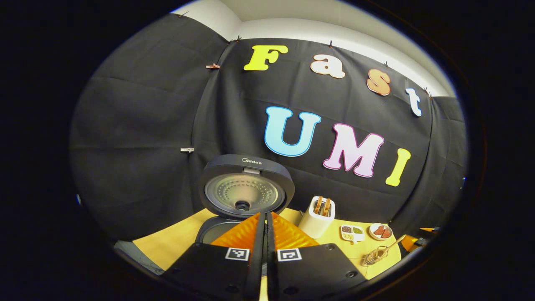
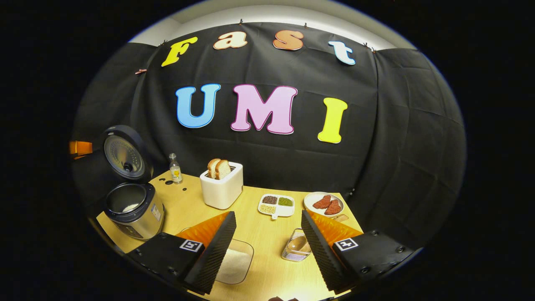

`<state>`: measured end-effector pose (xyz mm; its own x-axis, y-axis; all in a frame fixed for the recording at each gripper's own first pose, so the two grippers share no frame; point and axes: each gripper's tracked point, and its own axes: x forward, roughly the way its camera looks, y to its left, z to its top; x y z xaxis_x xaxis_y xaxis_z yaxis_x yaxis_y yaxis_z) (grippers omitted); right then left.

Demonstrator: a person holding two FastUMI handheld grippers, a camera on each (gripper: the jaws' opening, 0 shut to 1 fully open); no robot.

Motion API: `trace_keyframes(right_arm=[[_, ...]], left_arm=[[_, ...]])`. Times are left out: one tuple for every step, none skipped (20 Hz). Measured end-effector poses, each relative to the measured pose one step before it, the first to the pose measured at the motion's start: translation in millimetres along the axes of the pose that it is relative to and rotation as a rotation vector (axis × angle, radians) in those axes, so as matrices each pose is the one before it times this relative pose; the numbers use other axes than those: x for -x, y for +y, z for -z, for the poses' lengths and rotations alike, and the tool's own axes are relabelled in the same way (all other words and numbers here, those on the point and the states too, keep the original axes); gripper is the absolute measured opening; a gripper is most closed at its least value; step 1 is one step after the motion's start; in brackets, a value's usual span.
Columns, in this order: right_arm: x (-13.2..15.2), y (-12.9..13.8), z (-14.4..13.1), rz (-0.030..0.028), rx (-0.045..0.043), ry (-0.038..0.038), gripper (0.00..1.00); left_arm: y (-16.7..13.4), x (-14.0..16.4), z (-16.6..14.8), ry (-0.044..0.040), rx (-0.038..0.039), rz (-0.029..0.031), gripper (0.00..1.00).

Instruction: Close the left gripper, press the button to open the rice cooker; take a wooden spoon from the chopstick holder with the right hand, scoop a spoonful of rice and pour it into the rice cooker, then put the wooden spoon back into the chopstick holder.

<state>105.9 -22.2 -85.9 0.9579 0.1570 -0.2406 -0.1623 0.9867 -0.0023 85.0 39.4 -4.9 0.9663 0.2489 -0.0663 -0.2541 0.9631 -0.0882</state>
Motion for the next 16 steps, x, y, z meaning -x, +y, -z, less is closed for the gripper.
trace_keyframes(right_arm=[[-1.06, -6.81, 2.50, 0.01003, -0.01817, 0.00692, 0.98], [-0.89, -7.22, 2.35, 0.01638, -0.01966, 0.00298, 0.98], [-0.92, -8.66, 1.81, 0.01918, -0.01417, 0.00332, 0.98], [-1.03, -7.60, 2.96, 0.01613, -0.00850, 0.00665, 0.98], [-0.94, -6.87, 1.90, 0.01203, -0.00219, 0.00275, 0.98], [-0.80, -6.35, 2.19, 0.01070, 0.00149, 0.00345, 0.98], [-1.23, -6.61, 3.03, 0.00675, -0.00019, 0.00335, 0.98], [-1.96, -5.73, 3.03, 0.00635, -0.00306, 0.00409, 0.98], [-1.69, -6.53, 5.57, 0.00748, -0.00473, 0.00927, 0.98], [-2.80, -5.24, 5.09, 0.00596, -0.00714, 0.01151, 0.98], [-3.02, -3.83, 7.06, 0.00208, -0.00670, 0.01604, 0.98], [-3.97, -4.06, 7.44, 0.00153, -0.00657, 0.01748, 0.98], [-4.51, -5.85, 8.82, 0.00690, -0.00635, 0.02028, 0.98], [-4.88, -4.40, 6.37, 0.00507, -0.01130, 0.01755, 0.98], [-6.03, -4.00, 6.76, 0.00470, -0.01394, 0.01666, 0.98], [-6.45, -3.77, 5.76, 0.00430, -0.01374, 0.01765, 0.98]], left_arm=[[-2.96, 5.13, 3.10, -0.00646, -0.01285, 0.00068, 0.17], [-2.64, 2.47, 1.27, -0.00359, -0.01310, 0.00329, 0.22], [-2.38, 4.32, 2.78, 0.00033, -0.00675, 0.00346, 0.38], [-2.49, 1.79, 0.60, 0.00347, 0.00482, 0.00346, 0.54], [-4.04, 1.98, 3.19, 0.00397, 0.01089, 0.01069, 0.65], [-4.11, -0.10, 2.02, 0.00487, 0.00897, 0.01038, 0.75], [0.47, 4.85, 2.92, 0.00535, 0.00180, -0.00412, 0.86], [-1.54, -5.47, 3.95, 0.00833, -0.00397, 0.00376, 0.97], [-0.93, -3.28, 7.20, 0.01291, -0.00990, -0.00297, 0.98], [1.07, 0.23, 5.02, 0.01128, -0.01033, -0.00679, 0.95], [-0.09, -2.80, 4.32, 0.00930, -0.00645, -0.00409, 0.96], [-1.93, -1.22, 3.17, 0.00731, -0.00068, -0.00067, 0.96], [-2.15, -1.91, 4.90, 0.01118, -0.00068, 0.00258, 0.95], [-2.20, -2.35, 3.95, 0.01151, -0.00452, 0.00314, 0.95], [-1.84, -1.78, 6.75, 0.01411, -0.00924, -0.00055, 0.95], [-1.17, -2.18, 5.47, 0.01565, -0.01095, -0.00189, 0.95]])
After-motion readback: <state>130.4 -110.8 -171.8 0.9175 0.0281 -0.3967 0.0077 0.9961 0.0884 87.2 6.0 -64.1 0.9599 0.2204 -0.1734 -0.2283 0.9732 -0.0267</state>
